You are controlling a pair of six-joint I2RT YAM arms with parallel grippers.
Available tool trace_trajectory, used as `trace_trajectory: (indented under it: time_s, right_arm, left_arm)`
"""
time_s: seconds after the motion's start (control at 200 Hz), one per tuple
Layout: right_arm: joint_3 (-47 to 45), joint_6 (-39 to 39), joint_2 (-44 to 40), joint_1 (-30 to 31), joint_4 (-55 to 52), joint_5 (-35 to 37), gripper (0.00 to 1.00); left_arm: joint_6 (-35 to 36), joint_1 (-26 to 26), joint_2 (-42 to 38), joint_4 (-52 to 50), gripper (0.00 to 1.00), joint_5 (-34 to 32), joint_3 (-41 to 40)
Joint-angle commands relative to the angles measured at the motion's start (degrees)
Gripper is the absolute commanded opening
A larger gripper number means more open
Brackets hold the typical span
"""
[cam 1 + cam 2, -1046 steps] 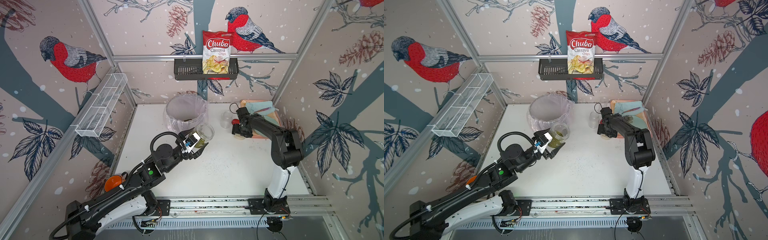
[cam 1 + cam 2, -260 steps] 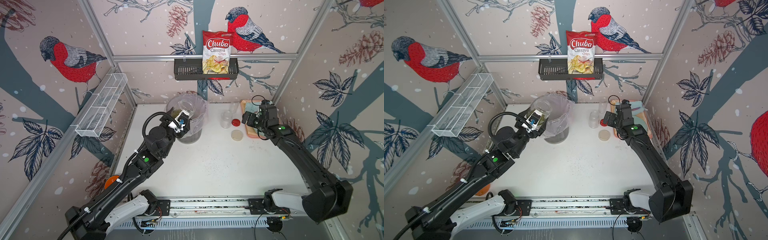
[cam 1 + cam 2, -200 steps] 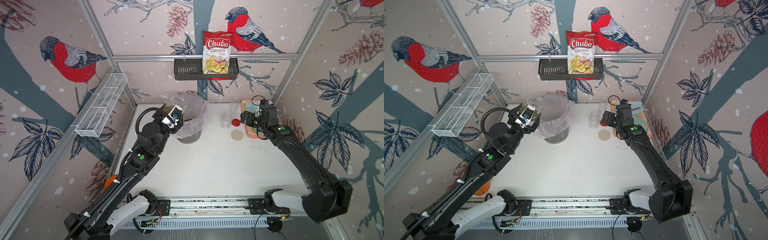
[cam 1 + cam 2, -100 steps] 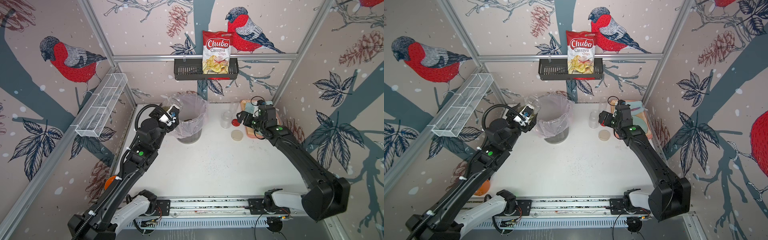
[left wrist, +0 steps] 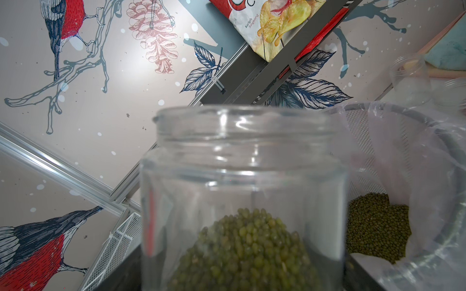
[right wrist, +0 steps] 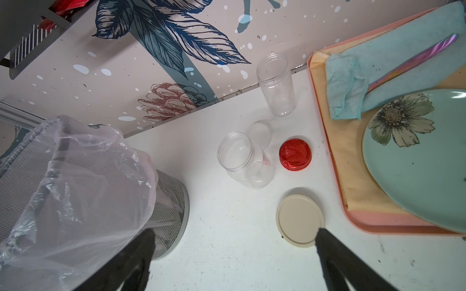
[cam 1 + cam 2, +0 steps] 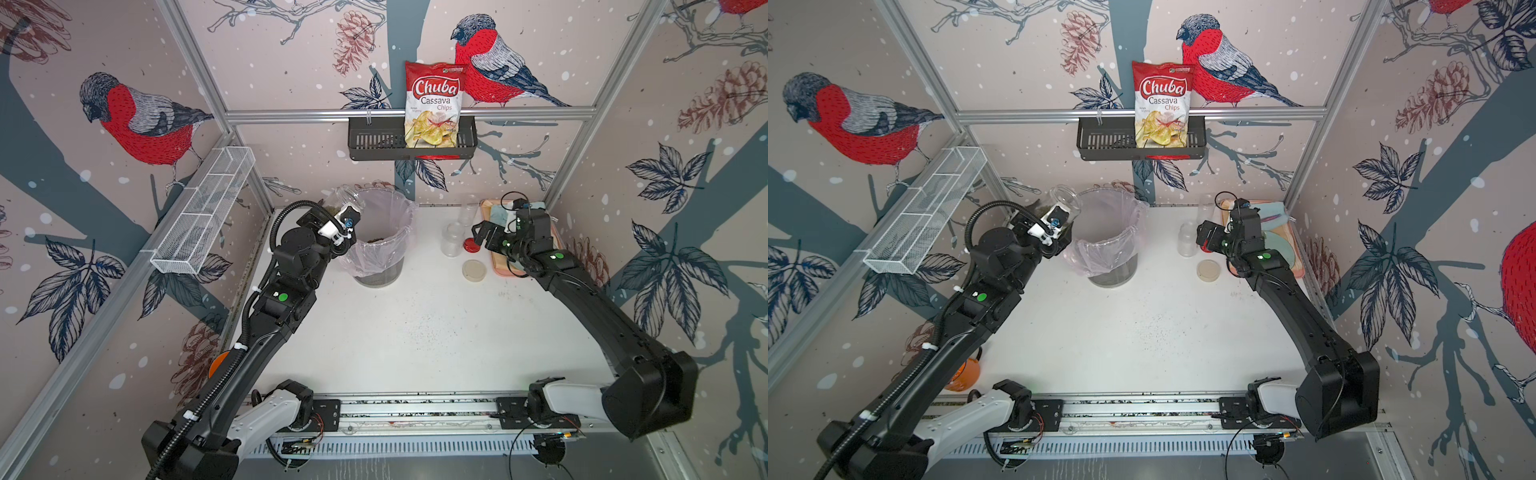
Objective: Empty moldy mung beans from jars
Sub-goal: Pour the moldy mung beans from the jar into the trash bin.
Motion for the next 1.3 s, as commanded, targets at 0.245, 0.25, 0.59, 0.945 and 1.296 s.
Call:
trace_trajectory:
  time_s: [0.245, 0.25, 0.59, 0.945, 1.296]
  right_arm:
    - [-0.02, -0.37, -0.07, -0.49, 1.67, -1.92, 1.0]
    - [-0.08, -0.4, -0.07, -0.51, 1.67, -1.94, 1.0]
    - [-0.54, -0.43, -0.33, -0.67, 1.87, -1.75, 0.99]
    - [-0.59, -0.15, -0.34, -0.98, 2.12, -2.31, 0.99]
    - [-1.07, 0.01, -0.65, -1.17, 2.56, -3.0, 0.99]
  left_arm:
    - [2.01, 1.69, 0.36, 5.96, 0.0, 0.94, -0.2]
    - [2.01, 1.69, 0.36, 5.94, 0.0, 0.89, -0.13]
    - [2.79, 1.78, 1.55, 5.89, 0.0, 0.68, 0.07]
    - [4.72, 1.78, 1.13, 6.07, 0.0, -0.86, -0.34]
    - [6.91, 1.78, 2.19, 4.22, 0.0, -2.47, 0.92]
